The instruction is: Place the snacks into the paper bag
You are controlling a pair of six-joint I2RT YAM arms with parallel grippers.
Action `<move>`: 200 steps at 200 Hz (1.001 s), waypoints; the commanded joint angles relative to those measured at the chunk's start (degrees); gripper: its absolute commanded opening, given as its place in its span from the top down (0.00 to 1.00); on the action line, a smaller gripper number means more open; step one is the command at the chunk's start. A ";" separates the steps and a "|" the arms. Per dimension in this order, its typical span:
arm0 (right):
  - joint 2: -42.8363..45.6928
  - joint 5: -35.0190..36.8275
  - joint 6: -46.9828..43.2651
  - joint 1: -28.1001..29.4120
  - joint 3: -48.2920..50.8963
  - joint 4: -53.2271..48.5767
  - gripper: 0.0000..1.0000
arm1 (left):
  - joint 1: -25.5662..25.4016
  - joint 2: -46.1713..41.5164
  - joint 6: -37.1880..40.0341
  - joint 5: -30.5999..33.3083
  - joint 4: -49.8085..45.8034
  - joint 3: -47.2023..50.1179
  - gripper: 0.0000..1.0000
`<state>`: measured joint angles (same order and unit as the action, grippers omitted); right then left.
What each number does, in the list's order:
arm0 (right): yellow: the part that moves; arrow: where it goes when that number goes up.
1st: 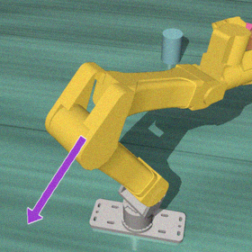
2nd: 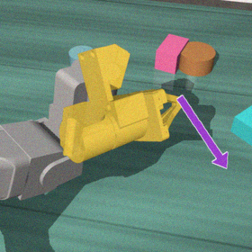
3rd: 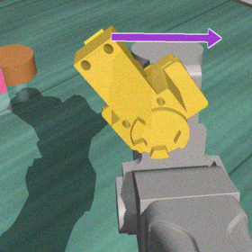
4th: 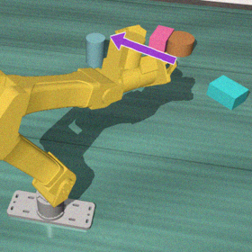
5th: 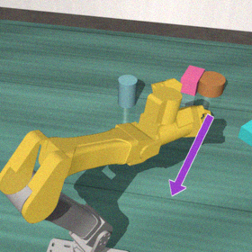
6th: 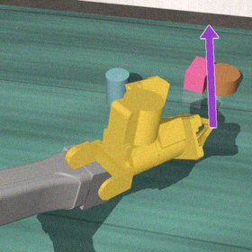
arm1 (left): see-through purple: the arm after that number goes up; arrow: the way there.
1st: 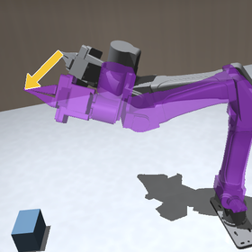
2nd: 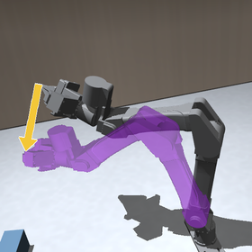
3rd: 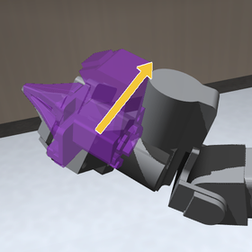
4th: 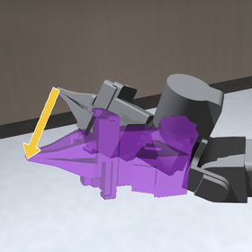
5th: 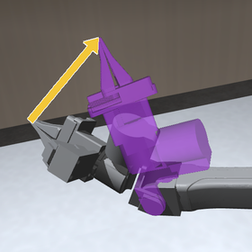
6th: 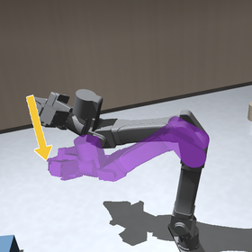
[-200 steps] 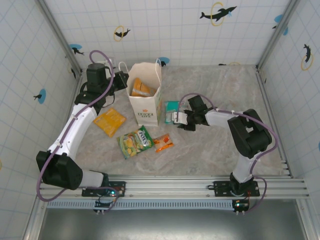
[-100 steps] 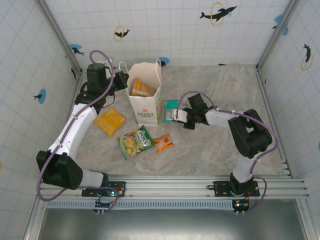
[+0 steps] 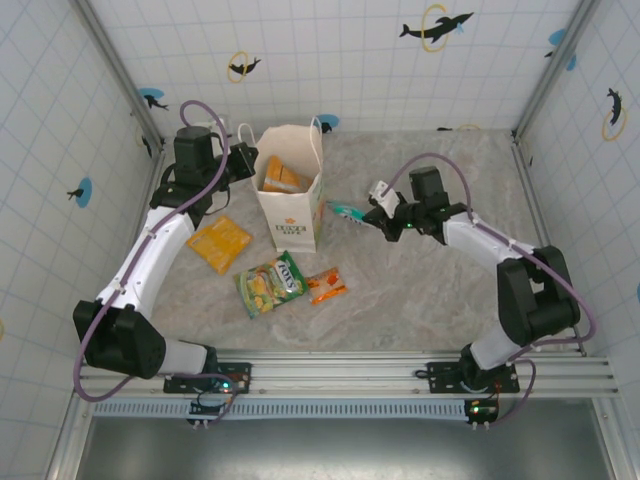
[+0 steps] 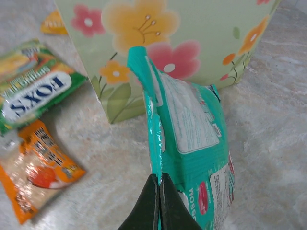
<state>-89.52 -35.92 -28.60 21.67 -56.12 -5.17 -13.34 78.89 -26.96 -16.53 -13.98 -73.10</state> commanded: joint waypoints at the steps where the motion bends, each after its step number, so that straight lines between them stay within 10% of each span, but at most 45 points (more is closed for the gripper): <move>1: 3.70 -4.94 13.72 -0.38 -1.57 1.49 1.00 | 0.42 0.30 1.02 -1.04 0.01 -0.92 1.00; 106: 10.52 -4.79 69.57 -3.97 3.58 27.80 1.00 | 0.42 0.04 0.96 -1.17 0.03 -0.91 1.00; 200: 12.26 10.87 79.96 -0.29 -9.32 34.17 1.00 | 0.42 -0.32 0.02 -1.69 1.22 -0.55 1.00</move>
<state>-78.59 -30.37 49.30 19.62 -58.19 21.61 -13.34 78.89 -27.00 -17.37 -13.89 -73.10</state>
